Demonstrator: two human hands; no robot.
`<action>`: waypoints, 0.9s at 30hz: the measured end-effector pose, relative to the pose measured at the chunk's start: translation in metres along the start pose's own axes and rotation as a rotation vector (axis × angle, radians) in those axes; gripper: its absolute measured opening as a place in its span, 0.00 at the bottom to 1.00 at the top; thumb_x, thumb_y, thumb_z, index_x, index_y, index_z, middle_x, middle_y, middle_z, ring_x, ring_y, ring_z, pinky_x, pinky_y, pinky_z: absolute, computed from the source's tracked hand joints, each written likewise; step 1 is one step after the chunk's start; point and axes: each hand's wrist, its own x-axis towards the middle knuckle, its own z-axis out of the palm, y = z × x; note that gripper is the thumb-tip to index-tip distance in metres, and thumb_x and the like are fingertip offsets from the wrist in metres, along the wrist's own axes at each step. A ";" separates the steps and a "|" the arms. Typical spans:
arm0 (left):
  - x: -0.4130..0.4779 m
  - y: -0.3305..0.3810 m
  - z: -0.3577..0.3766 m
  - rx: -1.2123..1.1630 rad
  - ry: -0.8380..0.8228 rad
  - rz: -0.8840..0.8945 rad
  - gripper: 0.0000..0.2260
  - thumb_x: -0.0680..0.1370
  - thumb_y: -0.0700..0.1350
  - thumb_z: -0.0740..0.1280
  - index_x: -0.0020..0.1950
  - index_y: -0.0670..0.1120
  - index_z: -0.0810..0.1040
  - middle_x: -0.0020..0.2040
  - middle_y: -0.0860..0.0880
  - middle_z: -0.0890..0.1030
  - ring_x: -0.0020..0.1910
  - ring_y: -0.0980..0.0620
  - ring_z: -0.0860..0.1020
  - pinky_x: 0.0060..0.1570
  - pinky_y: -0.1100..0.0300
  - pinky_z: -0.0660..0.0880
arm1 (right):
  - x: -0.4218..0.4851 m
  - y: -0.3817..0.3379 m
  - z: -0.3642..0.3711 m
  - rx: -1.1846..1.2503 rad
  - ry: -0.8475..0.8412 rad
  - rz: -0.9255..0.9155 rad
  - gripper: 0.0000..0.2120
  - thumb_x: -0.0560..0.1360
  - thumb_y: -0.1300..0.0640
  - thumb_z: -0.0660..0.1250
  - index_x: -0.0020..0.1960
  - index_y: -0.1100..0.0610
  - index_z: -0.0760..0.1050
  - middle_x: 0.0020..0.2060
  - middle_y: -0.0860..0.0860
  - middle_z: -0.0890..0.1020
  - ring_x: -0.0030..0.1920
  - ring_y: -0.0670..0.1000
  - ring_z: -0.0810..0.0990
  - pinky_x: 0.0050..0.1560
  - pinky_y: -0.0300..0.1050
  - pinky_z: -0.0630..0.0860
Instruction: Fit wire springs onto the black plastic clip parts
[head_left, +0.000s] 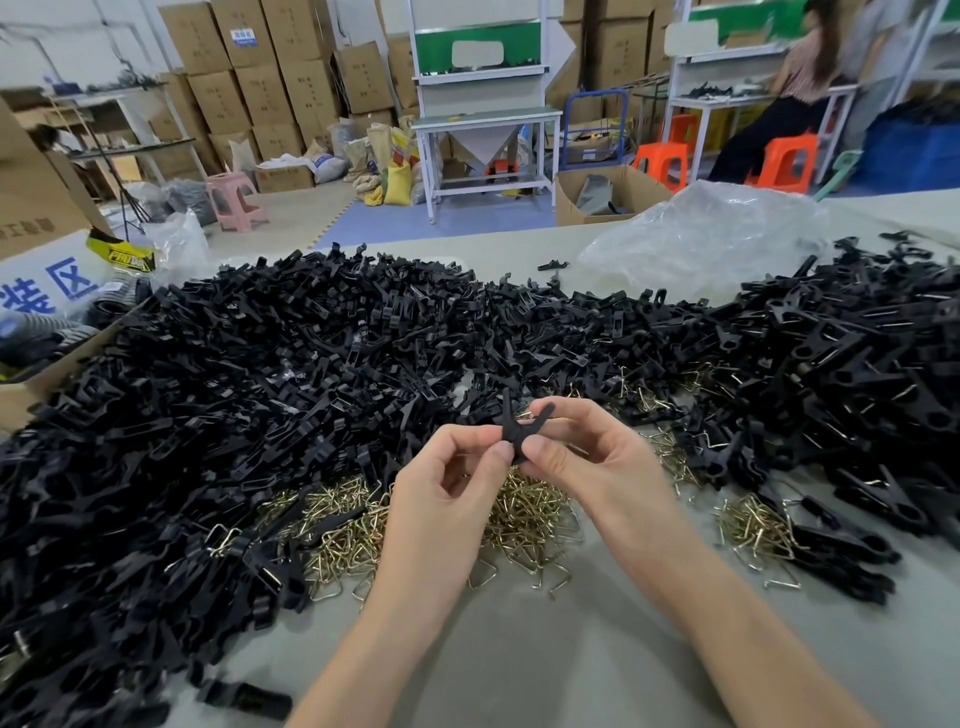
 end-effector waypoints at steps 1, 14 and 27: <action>0.000 0.000 0.000 0.007 -0.009 0.007 0.04 0.79 0.42 0.70 0.50 0.50 0.83 0.43 0.54 0.86 0.43 0.59 0.83 0.44 0.71 0.75 | 0.000 0.000 -0.001 -0.025 0.010 -0.008 0.12 0.69 0.56 0.75 0.52 0.49 0.83 0.50 0.54 0.87 0.52 0.51 0.86 0.53 0.43 0.82; -0.004 -0.008 -0.005 0.772 -0.086 0.375 0.17 0.82 0.49 0.61 0.70 0.52 0.73 0.61 0.56 0.72 0.59 0.59 0.73 0.60 0.62 0.71 | -0.002 0.003 0.004 -0.218 0.093 -0.144 0.14 0.75 0.49 0.68 0.59 0.50 0.80 0.52 0.48 0.86 0.52 0.46 0.85 0.55 0.41 0.81; 0.003 -0.013 -0.014 0.824 -0.015 0.237 0.05 0.81 0.56 0.60 0.52 0.59 0.74 0.49 0.63 0.77 0.46 0.58 0.77 0.46 0.57 0.74 | 0.003 0.011 -0.008 -0.426 0.231 -0.112 0.07 0.81 0.51 0.66 0.58 0.41 0.77 0.46 0.43 0.84 0.48 0.46 0.83 0.56 0.53 0.81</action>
